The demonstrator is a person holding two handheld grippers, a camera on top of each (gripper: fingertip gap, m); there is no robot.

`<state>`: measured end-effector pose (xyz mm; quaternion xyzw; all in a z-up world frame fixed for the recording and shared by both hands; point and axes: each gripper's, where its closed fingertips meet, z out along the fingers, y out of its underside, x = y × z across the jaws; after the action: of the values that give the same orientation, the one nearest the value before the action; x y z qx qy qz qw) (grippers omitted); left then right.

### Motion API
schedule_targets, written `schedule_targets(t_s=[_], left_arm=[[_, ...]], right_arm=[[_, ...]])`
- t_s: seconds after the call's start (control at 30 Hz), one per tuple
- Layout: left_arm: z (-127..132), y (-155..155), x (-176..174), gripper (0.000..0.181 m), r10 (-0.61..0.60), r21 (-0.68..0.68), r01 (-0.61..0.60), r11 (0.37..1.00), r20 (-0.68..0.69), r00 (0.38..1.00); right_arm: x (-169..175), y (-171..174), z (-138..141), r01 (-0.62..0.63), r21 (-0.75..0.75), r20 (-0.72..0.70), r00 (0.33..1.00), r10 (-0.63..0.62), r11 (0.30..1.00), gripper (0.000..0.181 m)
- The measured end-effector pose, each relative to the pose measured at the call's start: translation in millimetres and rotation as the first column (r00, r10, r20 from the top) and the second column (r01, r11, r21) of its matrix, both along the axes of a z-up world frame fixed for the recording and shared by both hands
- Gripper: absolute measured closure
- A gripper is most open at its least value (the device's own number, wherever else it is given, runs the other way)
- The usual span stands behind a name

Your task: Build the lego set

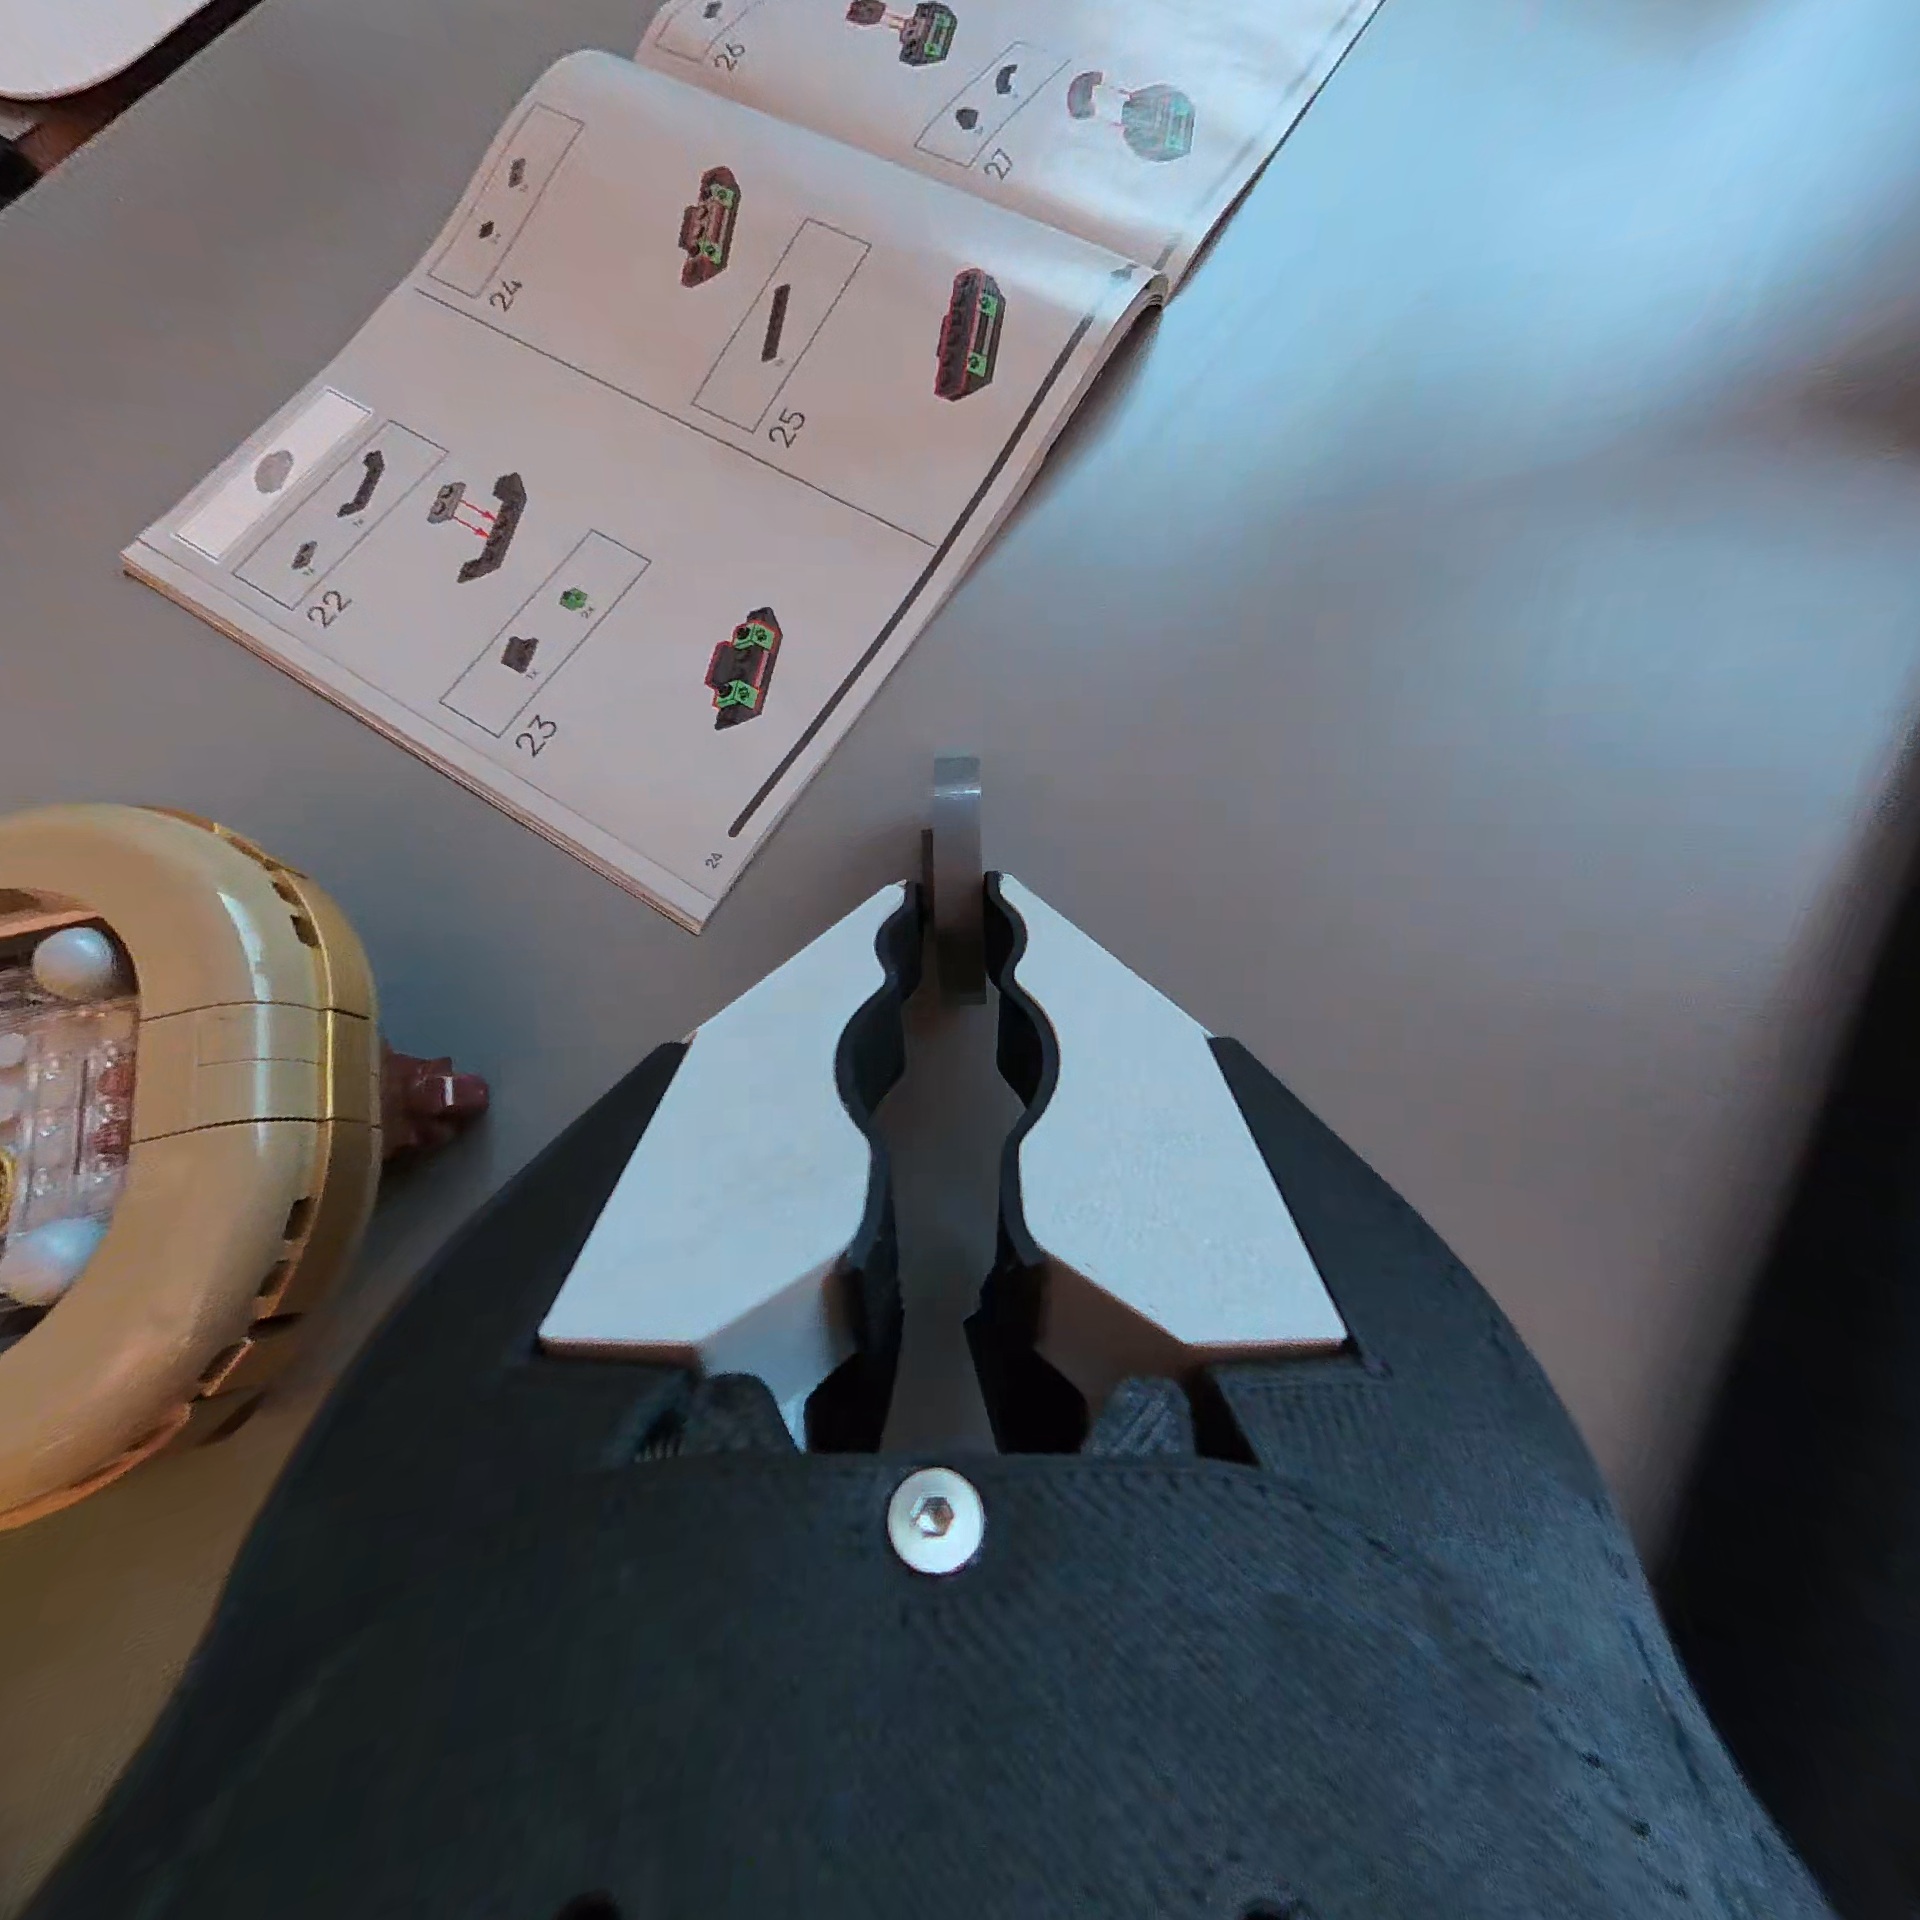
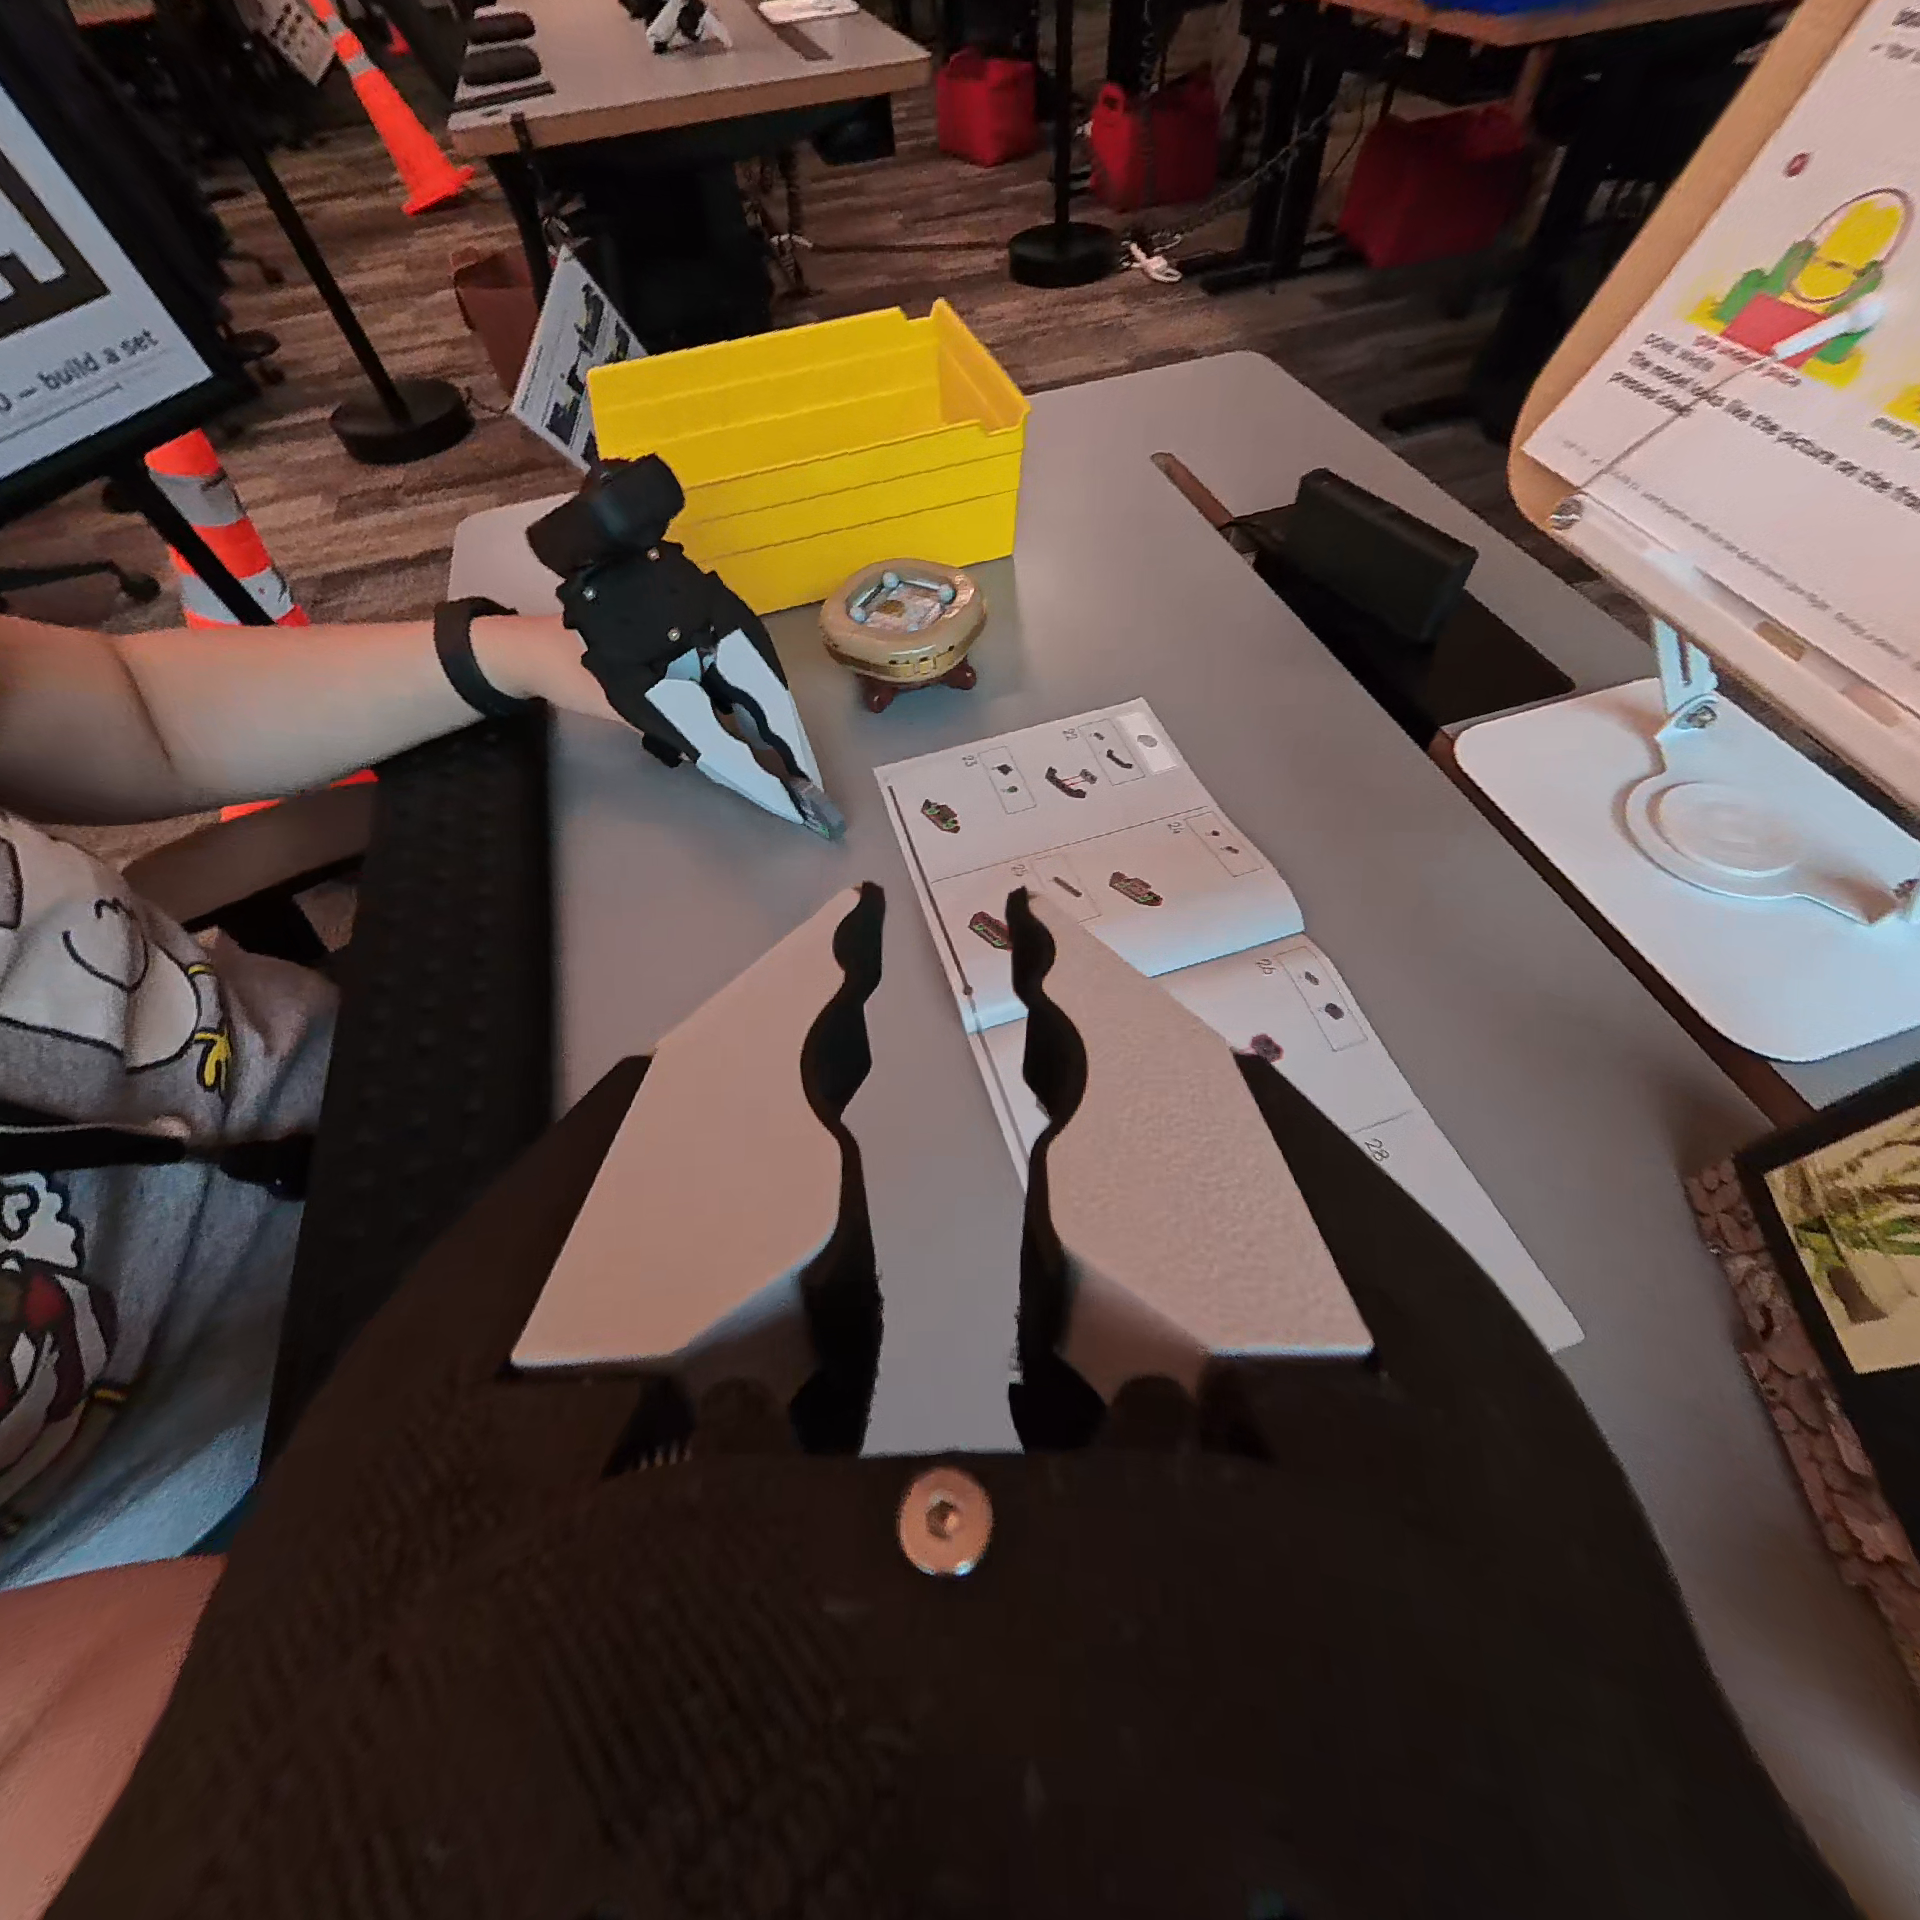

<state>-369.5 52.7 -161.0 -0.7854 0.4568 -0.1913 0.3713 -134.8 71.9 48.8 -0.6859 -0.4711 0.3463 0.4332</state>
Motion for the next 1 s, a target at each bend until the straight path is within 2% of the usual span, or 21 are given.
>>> schedule_targets(t_s=[0.17,0.37,0.53,0.67,0.77,1.0], left_arm=[[-5,-2,-2,0.168,0.007,-0.059,-0.005,0.998,0.032,0.999],[10,-2,1,0.146,0.007,0.019,-0.008,1.000,0.060,0.998],[31,-2,13,0.159,-0.027,0.075,0.018,0.997,0.118,0.993],[31,2,13,0.172,-0.018,0.080,0.008,0.997,0.131,0.991],[31,1,11,0.179,-0.017,0.070,0.007,0.997,0.146,0.989],[30,2,10,0.180,-0.012,0.066,0.002,0.998,0.139,0.990]], right_arm=[[-9,-4,-3,-0.035,0.054,0.054,0.998,0.032,0.998,0.158],[-4,4,4,0.015,0.089,0.026,1.000,-0.017,0.996,0.159],[6,14,-3,0.070,0.058,0.037,0.997,-0.072,0.996,0.159],[10,24,-15,0.120,0.054,0.099,0.987,-0.125,0.991,0.159],[7,26,-19,0.115,0.047,0.113,0.986,-0.120,0.992,0.159],[7,31,-24,0.135,0.059,0.152,0.978,-0.143,0.989,0.159]])
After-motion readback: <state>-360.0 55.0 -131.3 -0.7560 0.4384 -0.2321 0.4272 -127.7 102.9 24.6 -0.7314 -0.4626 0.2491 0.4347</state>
